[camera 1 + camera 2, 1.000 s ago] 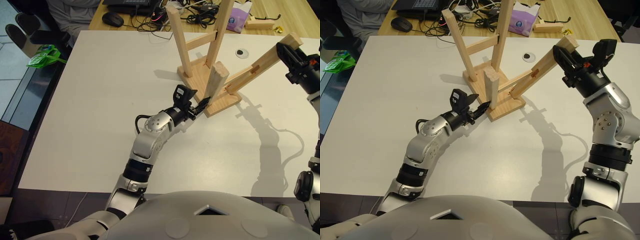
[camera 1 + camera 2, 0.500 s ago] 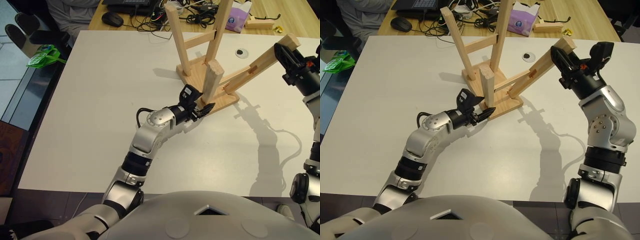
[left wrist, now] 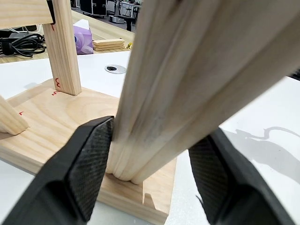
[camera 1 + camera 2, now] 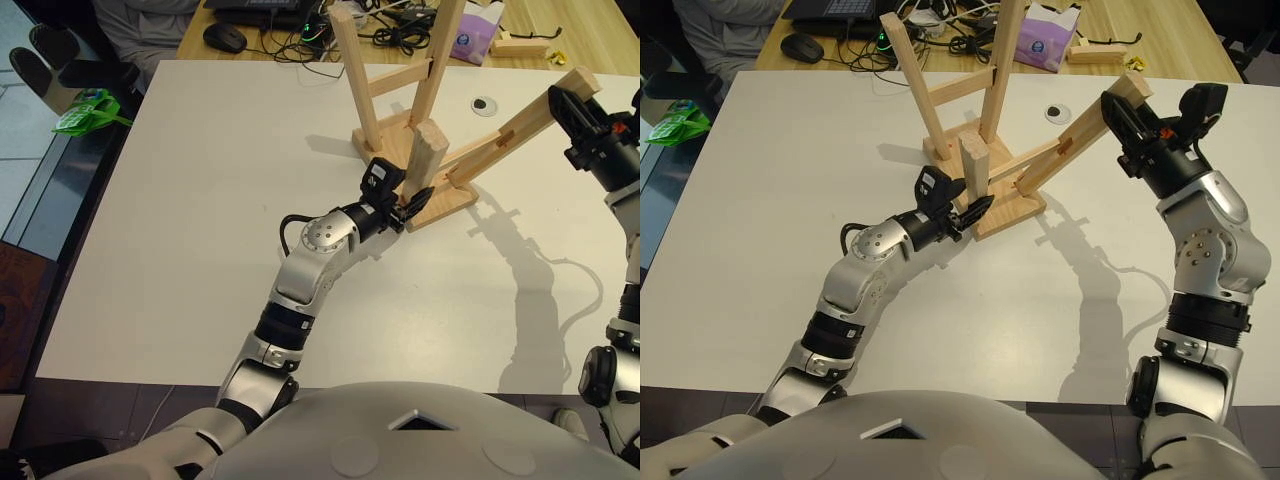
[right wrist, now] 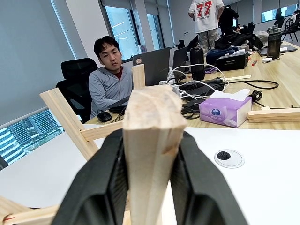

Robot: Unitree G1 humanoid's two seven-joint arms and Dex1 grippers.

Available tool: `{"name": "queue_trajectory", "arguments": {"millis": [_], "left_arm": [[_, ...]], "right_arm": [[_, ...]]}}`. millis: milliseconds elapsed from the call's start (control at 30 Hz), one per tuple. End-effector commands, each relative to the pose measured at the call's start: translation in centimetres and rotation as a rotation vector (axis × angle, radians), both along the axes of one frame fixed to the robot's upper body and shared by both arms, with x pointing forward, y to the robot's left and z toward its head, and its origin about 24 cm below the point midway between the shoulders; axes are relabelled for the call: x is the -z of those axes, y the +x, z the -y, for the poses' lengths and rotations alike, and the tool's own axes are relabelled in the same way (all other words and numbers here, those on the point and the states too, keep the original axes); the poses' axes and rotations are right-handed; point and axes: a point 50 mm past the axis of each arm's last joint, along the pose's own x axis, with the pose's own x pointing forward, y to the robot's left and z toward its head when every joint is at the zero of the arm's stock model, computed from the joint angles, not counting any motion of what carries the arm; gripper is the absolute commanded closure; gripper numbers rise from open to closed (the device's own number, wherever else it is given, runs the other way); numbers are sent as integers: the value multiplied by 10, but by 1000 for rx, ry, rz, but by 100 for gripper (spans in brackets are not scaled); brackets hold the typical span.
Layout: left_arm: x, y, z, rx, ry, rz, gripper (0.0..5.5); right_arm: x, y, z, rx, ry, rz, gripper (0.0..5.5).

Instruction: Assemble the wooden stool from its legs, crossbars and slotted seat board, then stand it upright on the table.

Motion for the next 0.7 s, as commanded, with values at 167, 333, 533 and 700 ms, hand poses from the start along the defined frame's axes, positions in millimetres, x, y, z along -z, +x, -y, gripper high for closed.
{"name": "queue_trajectory", "arguments": {"millis": [167,333,533,700], "left_arm": [[8,2,16,44,-28,-14,303],[8,8,12,18,-29,16,306],[13,5,9,15,-30,9,309],[8,2,15,31,-94,-18,309]], "right_arm": [[24,3,-10,-57,-44,-138,447],[22,8,-8,-72,-62,-142,447],[26,10,-2,-63,-68,-157,447],[41,10,-4,-65,-134,-235,447]]}}
